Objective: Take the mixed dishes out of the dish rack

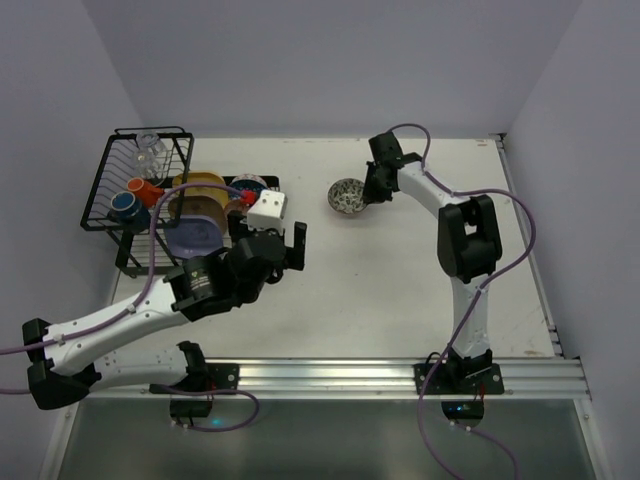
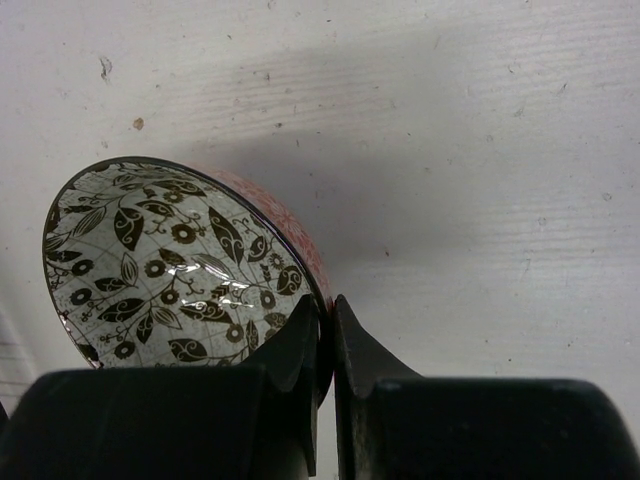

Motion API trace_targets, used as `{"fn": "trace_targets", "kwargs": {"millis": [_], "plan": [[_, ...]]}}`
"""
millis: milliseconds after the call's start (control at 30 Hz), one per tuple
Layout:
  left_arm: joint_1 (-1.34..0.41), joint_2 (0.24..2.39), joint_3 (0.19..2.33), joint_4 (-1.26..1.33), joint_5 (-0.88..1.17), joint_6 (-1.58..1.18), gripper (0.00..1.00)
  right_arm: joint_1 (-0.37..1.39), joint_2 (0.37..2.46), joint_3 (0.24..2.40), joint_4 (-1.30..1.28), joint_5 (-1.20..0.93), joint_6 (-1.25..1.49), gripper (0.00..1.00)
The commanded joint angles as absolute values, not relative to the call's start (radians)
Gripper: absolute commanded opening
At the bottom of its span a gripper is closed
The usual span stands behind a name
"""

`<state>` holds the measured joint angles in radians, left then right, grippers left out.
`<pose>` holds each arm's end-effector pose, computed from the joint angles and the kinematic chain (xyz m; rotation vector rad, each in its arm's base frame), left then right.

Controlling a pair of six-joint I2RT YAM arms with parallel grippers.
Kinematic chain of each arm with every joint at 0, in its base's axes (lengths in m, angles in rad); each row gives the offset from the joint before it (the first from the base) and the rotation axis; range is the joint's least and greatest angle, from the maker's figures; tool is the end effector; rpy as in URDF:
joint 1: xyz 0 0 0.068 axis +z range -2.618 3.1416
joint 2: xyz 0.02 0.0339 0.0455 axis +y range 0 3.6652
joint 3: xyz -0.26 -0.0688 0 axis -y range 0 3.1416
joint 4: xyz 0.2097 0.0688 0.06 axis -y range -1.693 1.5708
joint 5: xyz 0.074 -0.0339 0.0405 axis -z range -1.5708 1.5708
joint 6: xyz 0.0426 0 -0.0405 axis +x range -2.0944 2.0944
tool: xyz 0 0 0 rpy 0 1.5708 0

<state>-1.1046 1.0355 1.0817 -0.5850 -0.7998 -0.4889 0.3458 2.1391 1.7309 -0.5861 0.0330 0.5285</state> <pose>0.1096 -0.1498 0.3535 0.1407 1.9370 -0.2081 0.4142 0.1477 0.2067 0.2490 2.5791 0.2865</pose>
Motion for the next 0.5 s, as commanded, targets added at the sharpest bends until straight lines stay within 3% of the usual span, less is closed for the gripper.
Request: {"fn": "trace_targets", "kwargs": {"millis": [0, 300, 467], "plan": [[-1.075, 1.028, 1.074, -0.552, -0.880, -0.581, 1.00, 0.339, 2.120, 1.758, -0.532, 0.020, 0.522, 0.06], [-0.956, 1.074, 1.103, -0.542, -0.832, -0.626, 1.00, 0.330, 2.074, 1.712, -0.505, 0.005, 0.517, 0.29], [-0.870, 1.127, 1.150, -0.500, -0.787, -0.626, 1.00, 0.315, 2.008, 1.717, -0.532, 0.012, 0.508, 0.53]]}}
